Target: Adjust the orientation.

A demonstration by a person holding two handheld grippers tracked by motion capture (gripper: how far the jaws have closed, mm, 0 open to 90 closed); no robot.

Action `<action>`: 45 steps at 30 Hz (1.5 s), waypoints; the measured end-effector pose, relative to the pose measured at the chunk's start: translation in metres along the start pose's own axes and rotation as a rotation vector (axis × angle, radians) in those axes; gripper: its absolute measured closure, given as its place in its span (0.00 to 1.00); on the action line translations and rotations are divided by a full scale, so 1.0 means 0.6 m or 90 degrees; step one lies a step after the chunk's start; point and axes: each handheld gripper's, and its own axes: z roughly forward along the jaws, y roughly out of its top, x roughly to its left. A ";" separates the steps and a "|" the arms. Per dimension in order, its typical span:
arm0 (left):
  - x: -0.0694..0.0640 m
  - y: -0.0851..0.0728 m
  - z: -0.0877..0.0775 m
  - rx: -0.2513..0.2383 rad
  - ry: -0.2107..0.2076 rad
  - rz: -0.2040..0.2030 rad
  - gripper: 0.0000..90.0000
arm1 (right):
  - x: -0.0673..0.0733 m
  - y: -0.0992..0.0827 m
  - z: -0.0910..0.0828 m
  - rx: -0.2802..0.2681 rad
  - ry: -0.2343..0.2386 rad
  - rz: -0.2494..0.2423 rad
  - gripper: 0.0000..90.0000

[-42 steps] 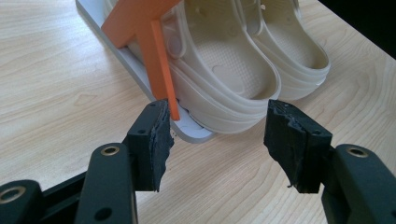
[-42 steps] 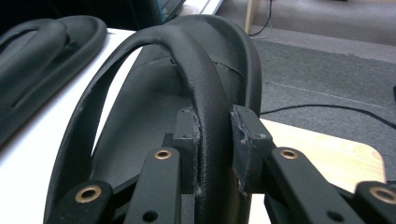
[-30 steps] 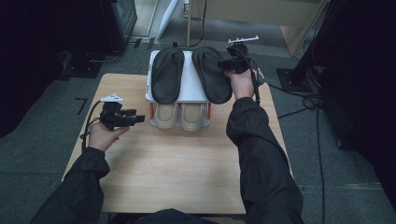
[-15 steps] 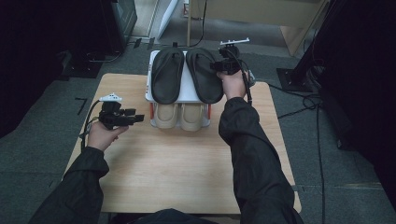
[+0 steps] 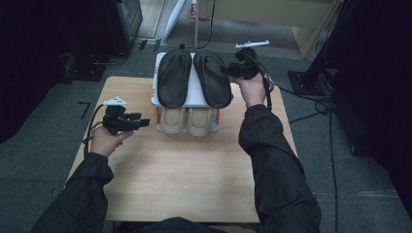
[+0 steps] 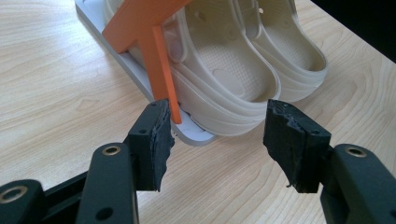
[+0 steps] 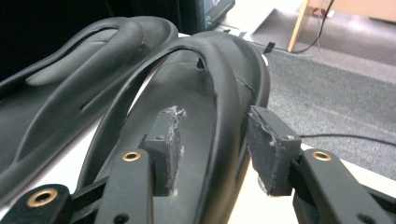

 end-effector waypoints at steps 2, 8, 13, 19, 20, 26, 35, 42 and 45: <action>0.000 0.000 0.000 -0.001 -0.001 -0.001 0.47 | -0.007 -0.002 -0.010 0.001 -0.001 -0.005 0.66; 0.000 0.000 0.001 0.001 -0.001 -0.001 0.47 | -0.031 -0.020 -0.027 -0.003 -0.016 -0.012 0.72; 0.000 -0.001 0.002 0.004 -0.001 0.000 0.47 | -0.042 -0.042 -0.018 0.024 -0.032 -0.022 0.75; 0.001 -0.001 0.001 0.005 0.001 0.000 0.47 | -0.038 -0.063 0.000 0.041 -0.024 -0.019 0.75; 0.001 -0.001 0.001 0.005 0.001 -0.001 0.47 | -0.036 -0.064 0.002 0.043 -0.022 -0.020 0.75; 0.001 -0.001 0.001 0.004 0.000 -0.001 0.47 | -0.029 -0.064 0.008 0.039 -0.026 -0.024 0.75; 0.000 -0.001 0.001 0.005 0.001 0.000 0.47 | -0.018 -0.062 0.009 0.032 -0.005 -0.026 0.75; 0.001 -0.001 0.001 0.005 0.001 -0.001 0.47 | -0.002 -0.059 0.018 0.028 0.006 -0.025 0.73; 0.001 -0.001 0.001 0.003 0.000 -0.002 0.47 | 0.002 -0.057 0.021 0.029 0.007 -0.025 0.73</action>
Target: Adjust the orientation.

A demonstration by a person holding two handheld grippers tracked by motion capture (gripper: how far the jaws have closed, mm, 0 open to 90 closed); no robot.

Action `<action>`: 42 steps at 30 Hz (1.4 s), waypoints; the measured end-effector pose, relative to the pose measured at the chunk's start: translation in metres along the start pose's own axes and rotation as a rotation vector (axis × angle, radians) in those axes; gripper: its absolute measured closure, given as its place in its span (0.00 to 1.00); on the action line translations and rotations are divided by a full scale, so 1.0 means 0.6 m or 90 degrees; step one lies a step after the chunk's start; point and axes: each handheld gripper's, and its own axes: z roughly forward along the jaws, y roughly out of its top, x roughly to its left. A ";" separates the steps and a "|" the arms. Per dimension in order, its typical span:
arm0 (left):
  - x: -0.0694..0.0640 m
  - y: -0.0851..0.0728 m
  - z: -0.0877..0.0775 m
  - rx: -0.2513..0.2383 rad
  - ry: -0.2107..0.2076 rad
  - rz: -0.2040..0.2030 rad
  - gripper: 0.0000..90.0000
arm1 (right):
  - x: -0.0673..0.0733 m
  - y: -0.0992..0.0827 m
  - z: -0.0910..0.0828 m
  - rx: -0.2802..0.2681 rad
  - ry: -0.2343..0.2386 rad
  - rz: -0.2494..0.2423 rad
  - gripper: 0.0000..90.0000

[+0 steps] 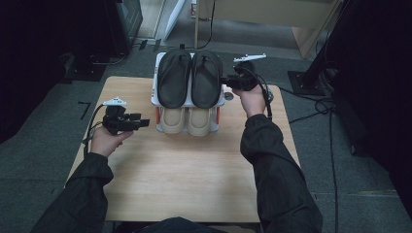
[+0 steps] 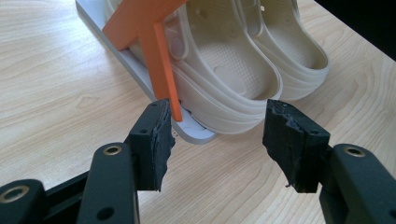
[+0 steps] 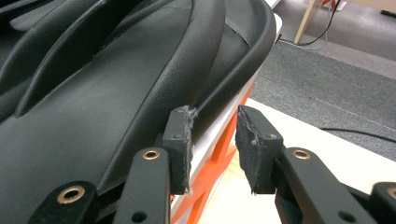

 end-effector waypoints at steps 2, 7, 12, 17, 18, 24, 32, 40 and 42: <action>0.000 0.000 -0.001 0.000 0.000 0.000 0.47 | 0.000 0.001 0.003 -0.003 0.001 0.000 0.73; 0.000 0.000 0.000 0.001 0.001 -0.001 0.47 | 0.003 0.003 0.007 -0.005 0.001 0.000 0.73; 0.001 -0.001 0.001 0.004 0.003 -0.003 0.47 | 0.005 0.005 0.011 0.000 -0.004 -0.003 0.71; 0.001 -0.001 0.000 0.003 0.001 -0.004 0.47 | 0.004 0.007 0.013 -0.001 -0.006 0.000 0.70; 0.001 -0.001 0.000 0.004 0.001 -0.004 0.47 | 0.004 0.006 0.013 -0.002 -0.007 -0.002 0.70; 0.001 -0.001 0.001 0.004 0.001 -0.003 0.47 | 0.002 0.008 0.015 -0.001 -0.005 0.001 0.68; 0.003 -0.002 0.000 0.003 0.002 -0.005 0.47 | -0.001 0.003 0.013 -0.005 -0.006 -0.002 0.64; 0.004 -0.003 0.000 0.003 0.001 -0.006 0.47 | -0.010 -0.009 0.000 -0.014 -0.004 -0.002 0.59; 0.004 -0.003 0.001 0.004 0.001 -0.006 0.47 | -0.013 -0.013 -0.005 -0.016 -0.005 -0.001 0.59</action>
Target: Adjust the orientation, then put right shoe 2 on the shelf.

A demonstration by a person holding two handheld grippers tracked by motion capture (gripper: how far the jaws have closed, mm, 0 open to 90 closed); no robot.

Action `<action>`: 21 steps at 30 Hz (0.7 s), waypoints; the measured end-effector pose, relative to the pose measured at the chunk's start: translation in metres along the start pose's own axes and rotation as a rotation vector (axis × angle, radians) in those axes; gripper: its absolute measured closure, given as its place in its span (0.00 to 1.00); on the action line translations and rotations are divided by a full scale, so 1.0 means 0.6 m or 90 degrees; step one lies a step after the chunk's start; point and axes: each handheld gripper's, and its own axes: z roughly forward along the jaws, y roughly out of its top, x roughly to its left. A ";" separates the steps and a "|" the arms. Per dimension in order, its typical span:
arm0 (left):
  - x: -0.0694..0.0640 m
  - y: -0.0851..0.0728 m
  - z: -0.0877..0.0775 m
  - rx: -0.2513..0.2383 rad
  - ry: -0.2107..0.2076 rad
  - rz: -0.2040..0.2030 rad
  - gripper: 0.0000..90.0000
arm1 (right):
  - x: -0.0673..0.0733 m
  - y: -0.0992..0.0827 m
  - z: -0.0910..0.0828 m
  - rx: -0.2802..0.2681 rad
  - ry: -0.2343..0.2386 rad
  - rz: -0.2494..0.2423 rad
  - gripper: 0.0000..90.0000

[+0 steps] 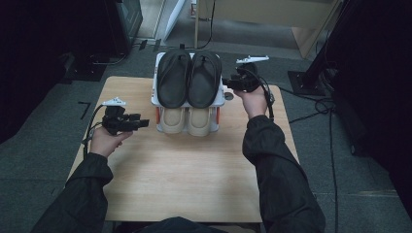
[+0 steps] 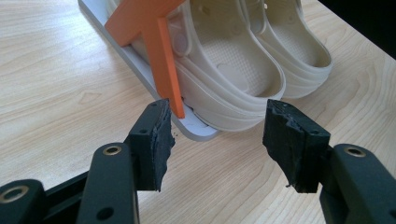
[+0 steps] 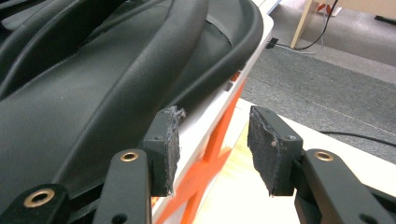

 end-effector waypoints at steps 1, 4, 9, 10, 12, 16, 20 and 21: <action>0.000 0.000 0.000 0.002 0.000 -0.001 0.47 | -0.002 -0.001 -0.001 0.003 0.000 0.001 0.58; 0.000 -0.001 0.001 0.004 0.001 0.000 0.47 | -0.006 -0.007 -0.007 -0.001 0.002 -0.003 0.58; -0.001 -0.001 0.001 0.002 0.001 -0.001 0.47 | -0.011 -0.022 -0.019 -0.009 0.006 0.001 0.57; -0.001 -0.001 0.001 0.003 0.001 -0.001 0.47 | -0.011 -0.025 -0.021 -0.007 0.008 0.001 0.57; -0.002 -0.001 0.002 0.006 0.002 0.001 0.47 | -0.013 -0.033 -0.025 -0.013 0.011 -0.002 0.56; -0.002 -0.002 0.003 0.008 0.001 0.002 0.47 | -0.017 -0.048 -0.030 -0.014 0.015 -0.003 0.55; -0.002 -0.003 0.003 0.008 0.002 0.002 0.47 | -0.019 -0.066 -0.036 -0.021 0.020 -0.005 0.55; -0.002 -0.003 0.003 0.008 0.002 0.001 0.47 | -0.019 -0.070 -0.037 -0.019 0.022 -0.005 0.55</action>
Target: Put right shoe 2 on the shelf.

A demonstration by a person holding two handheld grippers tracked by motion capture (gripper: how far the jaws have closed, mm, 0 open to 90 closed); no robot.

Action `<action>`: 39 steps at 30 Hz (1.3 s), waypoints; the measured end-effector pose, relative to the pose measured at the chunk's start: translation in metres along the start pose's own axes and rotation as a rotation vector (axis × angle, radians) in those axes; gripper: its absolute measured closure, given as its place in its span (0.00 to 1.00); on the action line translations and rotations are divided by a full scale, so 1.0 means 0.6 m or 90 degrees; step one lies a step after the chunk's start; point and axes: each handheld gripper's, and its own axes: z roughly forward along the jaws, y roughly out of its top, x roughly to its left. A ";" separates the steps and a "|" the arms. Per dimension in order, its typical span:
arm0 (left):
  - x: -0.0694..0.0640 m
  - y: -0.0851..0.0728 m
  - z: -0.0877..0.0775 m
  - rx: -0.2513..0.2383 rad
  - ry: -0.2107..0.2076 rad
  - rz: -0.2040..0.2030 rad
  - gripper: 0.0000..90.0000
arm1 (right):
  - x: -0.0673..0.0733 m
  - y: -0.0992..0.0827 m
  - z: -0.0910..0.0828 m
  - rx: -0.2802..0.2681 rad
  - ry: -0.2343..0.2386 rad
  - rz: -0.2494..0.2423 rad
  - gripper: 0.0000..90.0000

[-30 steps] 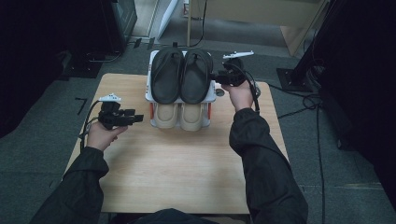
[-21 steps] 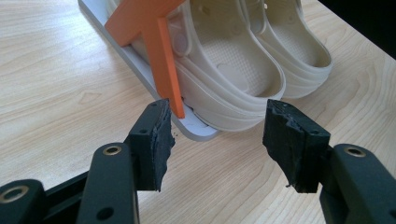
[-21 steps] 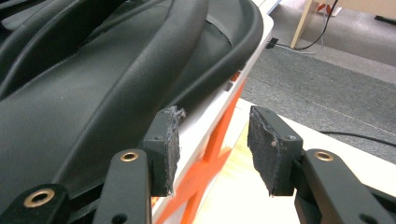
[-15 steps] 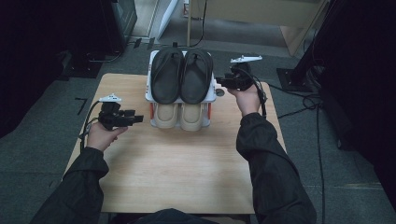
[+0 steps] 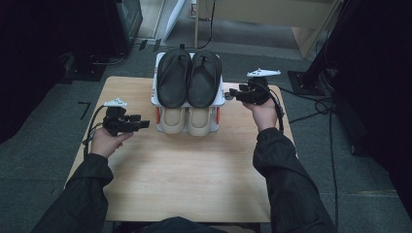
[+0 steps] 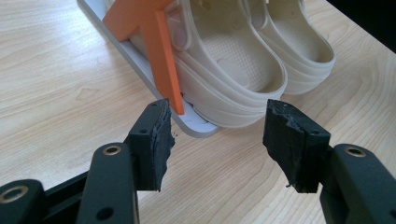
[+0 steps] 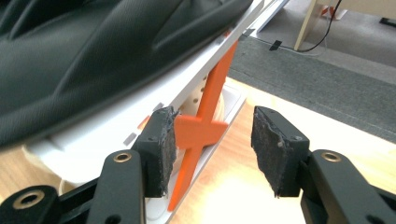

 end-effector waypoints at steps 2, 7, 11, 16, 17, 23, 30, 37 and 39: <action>-0.001 0.000 0.000 0.002 0.000 0.000 0.47 | 0.002 -0.010 -0.003 -0.004 0.002 -0.002 0.55; -0.003 -0.001 0.002 0.001 -0.003 0.001 0.46 | 0.008 -0.037 -0.010 -0.008 0.013 -0.019 0.53; -0.006 -0.002 0.004 0.004 -0.002 0.002 0.46 | 0.012 -0.055 -0.015 -0.007 0.023 -0.029 0.52; -0.016 -0.003 0.006 0.003 -0.007 0.010 0.45 | 0.019 -0.078 -0.019 -0.001 0.036 -0.028 0.52; -0.018 -0.004 0.007 0.001 -0.009 0.010 0.45 | 0.020 -0.082 -0.019 0.000 0.040 -0.032 0.51; -0.028 -0.008 0.013 0.009 -0.008 0.018 0.43 | 0.035 -0.113 -0.021 0.001 0.060 -0.034 0.51; -0.050 -0.013 0.011 0.009 -0.016 0.034 0.41 | 0.053 -0.149 -0.024 0.009 0.077 -0.040 0.50; -0.074 -0.018 0.013 0.008 -0.026 0.053 0.40 | 0.072 -0.180 -0.029 0.012 0.092 -0.041 0.50; -0.080 -0.018 0.016 0.009 -0.028 0.058 0.39 | 0.077 -0.187 -0.028 0.014 0.098 -0.044 0.49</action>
